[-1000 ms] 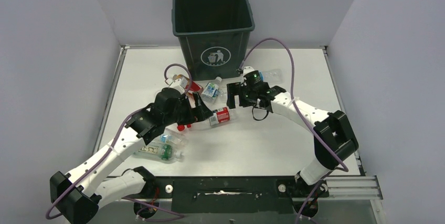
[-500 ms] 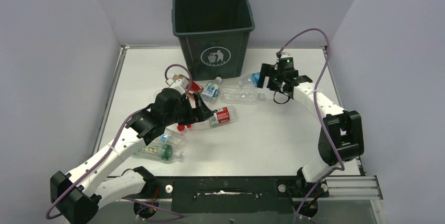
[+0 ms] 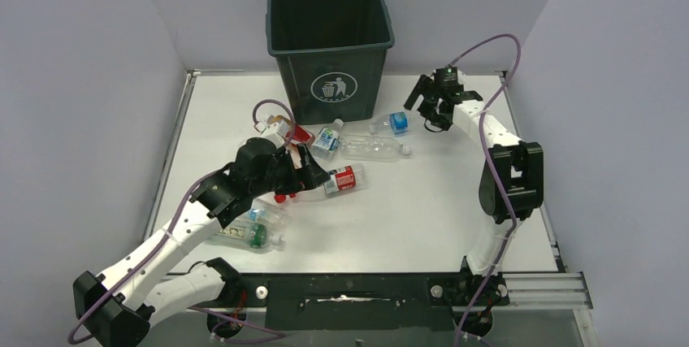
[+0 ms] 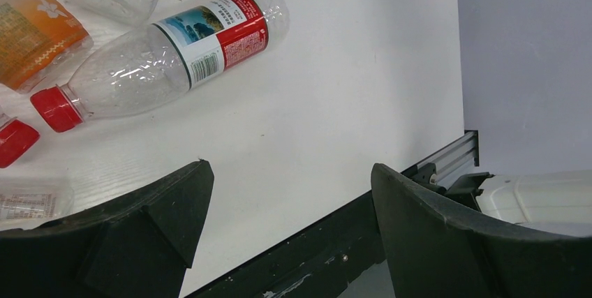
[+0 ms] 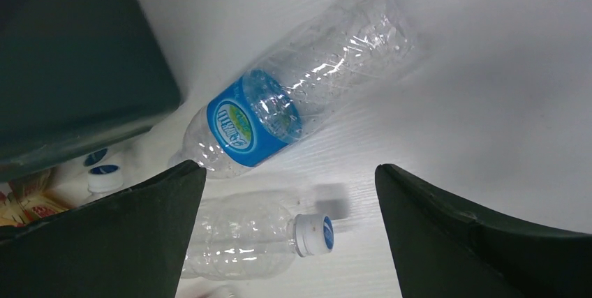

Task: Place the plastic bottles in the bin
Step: Pick up the plastic bottle at the center of the board.

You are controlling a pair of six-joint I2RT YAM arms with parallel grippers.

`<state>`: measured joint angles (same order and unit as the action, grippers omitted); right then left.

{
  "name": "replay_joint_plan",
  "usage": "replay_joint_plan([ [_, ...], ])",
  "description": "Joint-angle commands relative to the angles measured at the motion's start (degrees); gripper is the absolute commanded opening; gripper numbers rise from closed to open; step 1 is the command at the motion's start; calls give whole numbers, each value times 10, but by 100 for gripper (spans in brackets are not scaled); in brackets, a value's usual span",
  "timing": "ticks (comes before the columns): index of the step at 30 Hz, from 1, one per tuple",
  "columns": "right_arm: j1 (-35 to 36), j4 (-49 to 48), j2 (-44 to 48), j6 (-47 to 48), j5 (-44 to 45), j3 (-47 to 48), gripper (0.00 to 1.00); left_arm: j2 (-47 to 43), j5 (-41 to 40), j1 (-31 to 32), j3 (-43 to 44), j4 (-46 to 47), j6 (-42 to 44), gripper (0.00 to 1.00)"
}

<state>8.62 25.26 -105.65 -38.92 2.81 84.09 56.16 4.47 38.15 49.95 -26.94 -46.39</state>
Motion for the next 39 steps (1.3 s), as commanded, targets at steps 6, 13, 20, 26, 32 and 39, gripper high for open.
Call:
replay_joint_plan([
  [6, 4, 41, -50, -173, 24, 56, 98, -33, 16, 2, 0, 1, 4, 84],
  [13, 3, 24, -74, -247, 30, 71, 98, -52, 16, 0, -7, -16, 16, 84],
  [20, -4, 70, -127, -275, 39, 139, 98, -66, 14, -3, -17, -20, 21, 84],
  [26, -11, 87, -150, -288, 39, 159, 98, -72, 17, -9, -23, -22, 25, 84],
  [32, -18, 87, -166, -293, 33, 157, 98, -70, 22, -12, -27, -18, 28, 84],
  [39, -27, 78, -188, -295, 24, 155, 98, -69, 24, -16, -27, -19, 30, 84],
])
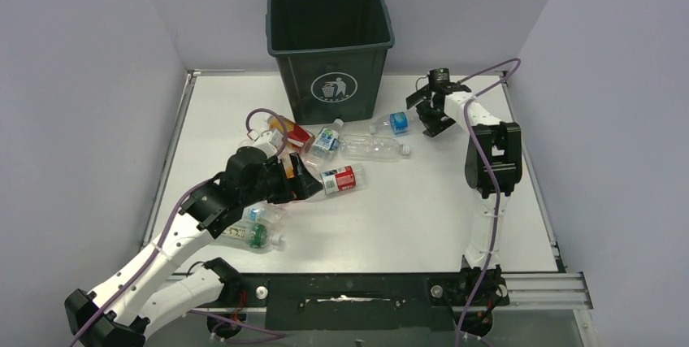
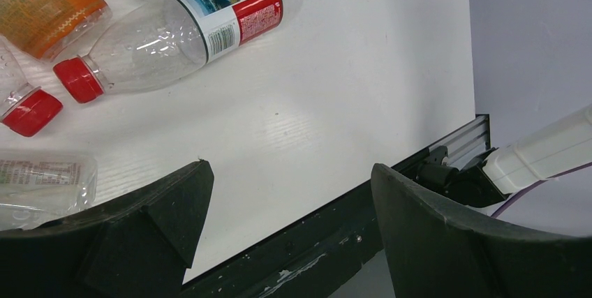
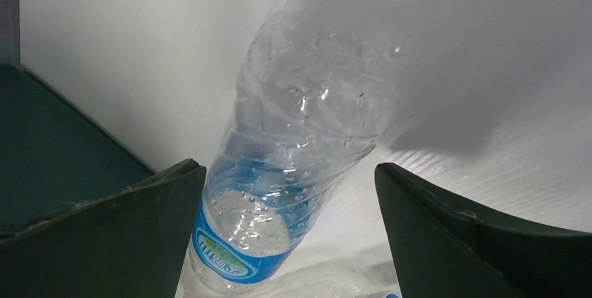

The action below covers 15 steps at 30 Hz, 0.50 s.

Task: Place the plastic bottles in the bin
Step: Pick up the plastic bottle at the center of the board.

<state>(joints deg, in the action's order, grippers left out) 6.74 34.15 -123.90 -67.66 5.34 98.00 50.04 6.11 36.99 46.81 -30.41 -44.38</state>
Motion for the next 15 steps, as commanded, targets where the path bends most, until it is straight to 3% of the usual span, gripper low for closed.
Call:
replay_joint_plan([
  [1, -9, -12, -8, -7, -2, 15, 98, -7, 8, -5, 5, 16, 9, 84],
  [9, -21, -28, -21, 2, -9, 5, 98, -7, 9, -9, 6, 14, 9, 84],
  [15, -33, -46, -7, 7, -12, -16, 67, -6, 9, -10, 7, 15, 3, 84],
])
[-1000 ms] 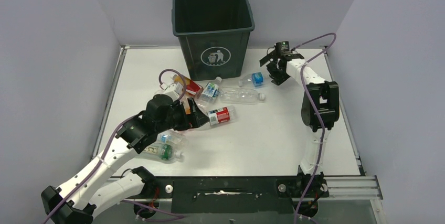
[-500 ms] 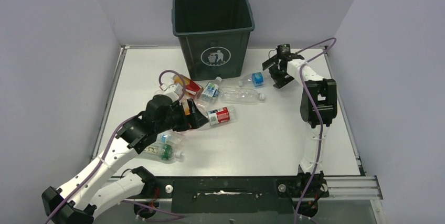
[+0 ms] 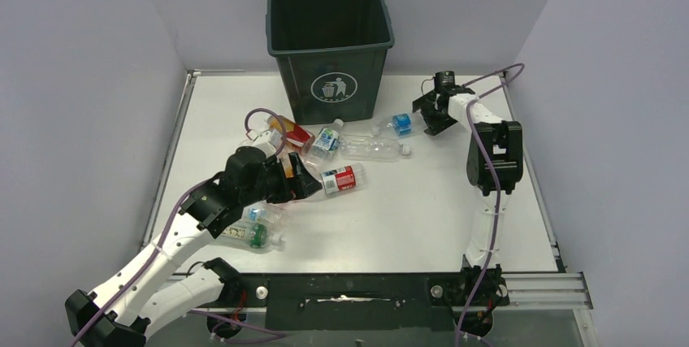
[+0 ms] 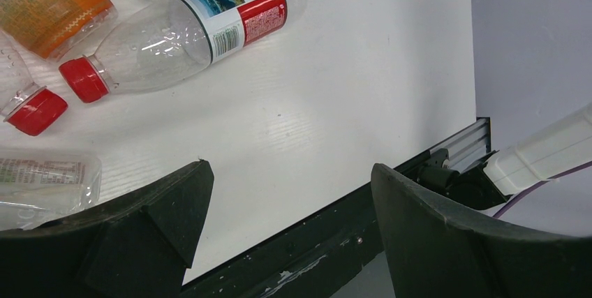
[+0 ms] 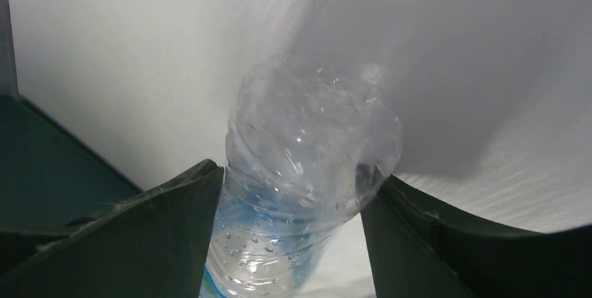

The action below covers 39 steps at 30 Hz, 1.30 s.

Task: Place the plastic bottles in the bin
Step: Pick up the plastic bottle at the center of the board.

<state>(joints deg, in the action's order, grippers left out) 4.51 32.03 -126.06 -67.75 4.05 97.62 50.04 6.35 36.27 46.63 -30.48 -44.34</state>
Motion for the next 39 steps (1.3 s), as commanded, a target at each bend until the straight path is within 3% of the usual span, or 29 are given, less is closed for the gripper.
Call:
replay_joint_plan([
  [1, -12, -28, 19, 10, 0, -19, 62, -6, 7, -3, 8, 16, 2, 84],
  [4, -22, -41, 35, 17, -3, -35, 49, -3, 9, -3, 10, 18, 0, 84],
  [6, -27, -49, 49, 24, -4, -44, 47, -1, 12, -2, 13, 22, 0, 84],
  [19, -67, -94, 180, 71, -18, -104, 47, 49, 46, -2, 50, 69, 18, 84],
  [28, -63, -110, 284, 129, -60, -194, 47, 102, 127, -1, 74, 162, 22, 84],
  [39, 18, -73, 437, 227, -95, -296, 48, 150, 217, 9, 81, 273, 15, 84],
])
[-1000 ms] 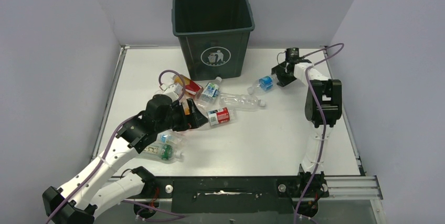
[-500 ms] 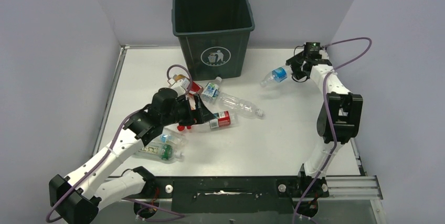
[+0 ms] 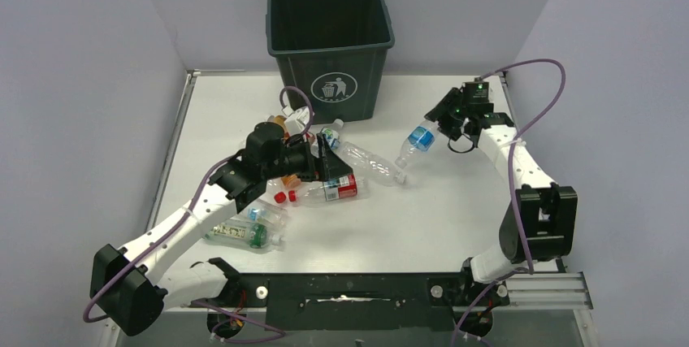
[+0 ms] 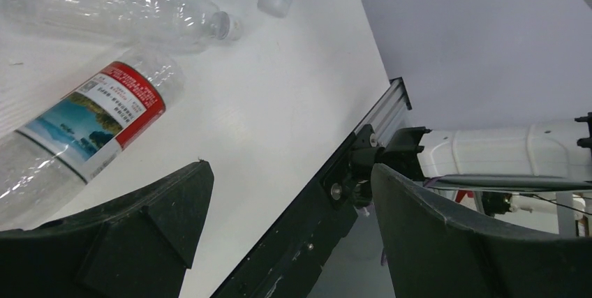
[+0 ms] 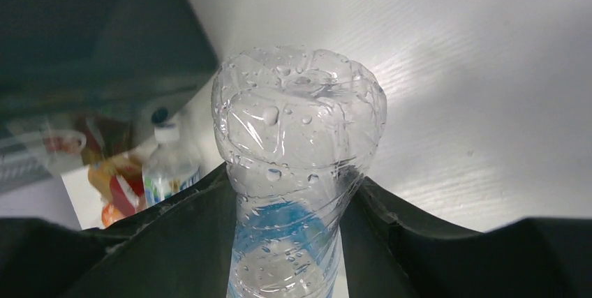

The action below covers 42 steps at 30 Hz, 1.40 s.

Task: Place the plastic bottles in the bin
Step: Pick up the plastic bottle at the center of the board, then place the plastic bottle in the trash bin.

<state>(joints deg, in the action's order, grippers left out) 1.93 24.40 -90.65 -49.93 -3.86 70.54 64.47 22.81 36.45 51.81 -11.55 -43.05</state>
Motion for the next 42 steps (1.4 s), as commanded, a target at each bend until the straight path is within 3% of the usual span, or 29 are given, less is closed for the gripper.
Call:
replay_joint_plan([
  [1, 63, 5, 105, 52, -11, -41, 48, 7, 58, 10, 27, 90, 0, 84],
  [9, 235, 11, 242, 18, 43, -163, 49, 8, 81, 34, -6, 129, -13, 84],
  [13, 272, 20, 280, 4, 45, -192, 50, 10, 80, 49, -17, 137, -13, 84],
  [26, 282, -10, 308, -13, -10, -210, 51, 46, 30, 124, -12, 157, -10, 84],
  [42, 286, -18, 319, -22, -25, -184, 51, 76, 9, 156, -20, 183, -16, 84],
])
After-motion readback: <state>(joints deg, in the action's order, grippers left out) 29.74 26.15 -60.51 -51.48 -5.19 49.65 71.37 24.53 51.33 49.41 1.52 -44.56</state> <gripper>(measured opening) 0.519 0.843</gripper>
